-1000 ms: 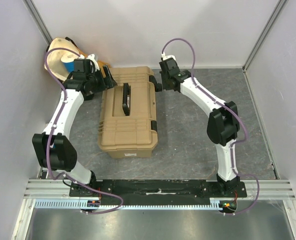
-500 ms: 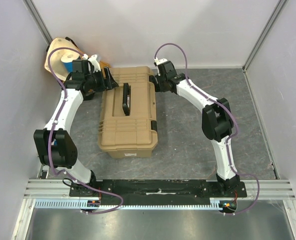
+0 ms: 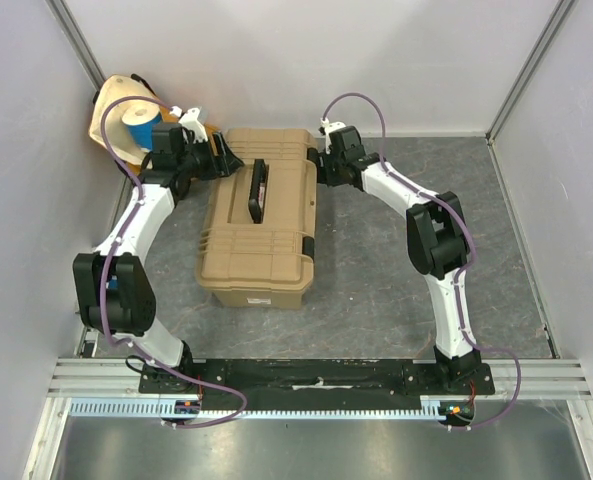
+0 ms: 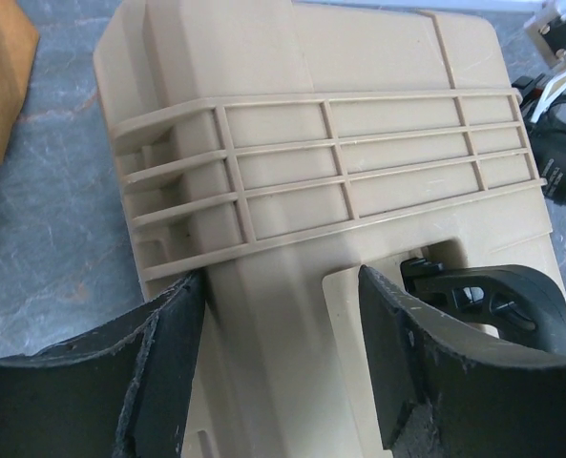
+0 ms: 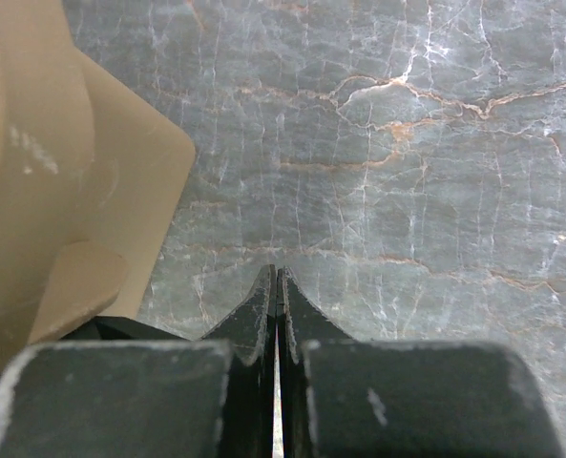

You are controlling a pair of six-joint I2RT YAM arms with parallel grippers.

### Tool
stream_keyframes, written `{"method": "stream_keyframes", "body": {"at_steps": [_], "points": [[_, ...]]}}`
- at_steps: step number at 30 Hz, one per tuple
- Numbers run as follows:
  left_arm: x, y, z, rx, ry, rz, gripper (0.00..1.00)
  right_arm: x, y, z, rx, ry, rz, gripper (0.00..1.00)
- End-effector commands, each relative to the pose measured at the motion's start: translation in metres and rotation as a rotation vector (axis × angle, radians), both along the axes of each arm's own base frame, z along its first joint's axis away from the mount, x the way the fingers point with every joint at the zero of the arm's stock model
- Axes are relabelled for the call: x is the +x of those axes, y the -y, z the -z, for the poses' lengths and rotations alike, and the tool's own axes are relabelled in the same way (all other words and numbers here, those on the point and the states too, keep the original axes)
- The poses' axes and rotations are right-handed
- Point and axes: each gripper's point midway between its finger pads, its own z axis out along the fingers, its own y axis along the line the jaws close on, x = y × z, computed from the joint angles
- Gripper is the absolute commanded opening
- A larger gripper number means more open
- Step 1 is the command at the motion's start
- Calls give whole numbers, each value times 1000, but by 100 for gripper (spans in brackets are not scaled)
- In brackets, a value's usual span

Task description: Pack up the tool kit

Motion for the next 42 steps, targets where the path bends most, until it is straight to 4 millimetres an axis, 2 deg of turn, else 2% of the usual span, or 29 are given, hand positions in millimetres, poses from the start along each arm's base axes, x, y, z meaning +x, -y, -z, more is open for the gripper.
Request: {"method": "stream_keyframes", "body": {"at_steps": [1, 4, 8, 11, 13, 14, 16, 20, 21, 23, 26, 29, 32, 36, 38, 42], "points": [[-89, 127, 77, -254, -399, 370, 68, -19, -101, -29, 317, 76, -158, 0], [-102, 146, 81, -281, -432, 413, 67, -15, -108, -42, 431, 118, -93, 0], [-112, 160, 84, -315, -458, 438, 67, -6, -108, -55, 512, 172, -30, 0], [-112, 164, 78, -366, -455, 444, 67, 0, -107, -67, 565, 202, -3, 0], [-106, 163, 72, -364, -439, 418, 67, 4, -94, -74, 560, 219, 56, 0], [-101, 159, 67, -351, -422, 390, 67, 6, -82, -73, 545, 222, 105, 0], [-85, 142, 55, -332, -379, 313, 67, 12, -44, -74, 510, 216, 232, 0], [-47, 82, 14, -282, -244, 110, 70, 12, 54, -75, 412, 192, 461, 1], [-42, 66, 0, -263, -205, 58, 72, 5, 83, -76, 376, 175, 515, 4], [-34, 37, -21, -225, -132, -35, 75, -7, 118, -81, 316, 179, 579, 13], [-34, 9, -47, -188, -63, -124, 78, -26, 150, -93, 234, 183, 621, 34], [-44, -5, -60, -158, -32, -178, 79, -46, 169, -110, 190, 197, 662, 59], [-63, -8, -70, -152, -22, -187, 80, -60, 171, -128, 201, 202, 649, 74], [-95, -16, -73, -137, -44, -218, 83, -81, 164, -145, 269, 165, 624, 85], [-115, -19, -75, -137, -42, -229, 85, -93, 162, -155, 296, 163, 612, 97], [-151, -28, -79, -115, -46, -268, 87, -125, 180, -175, 280, 202, 643, 98]]}}
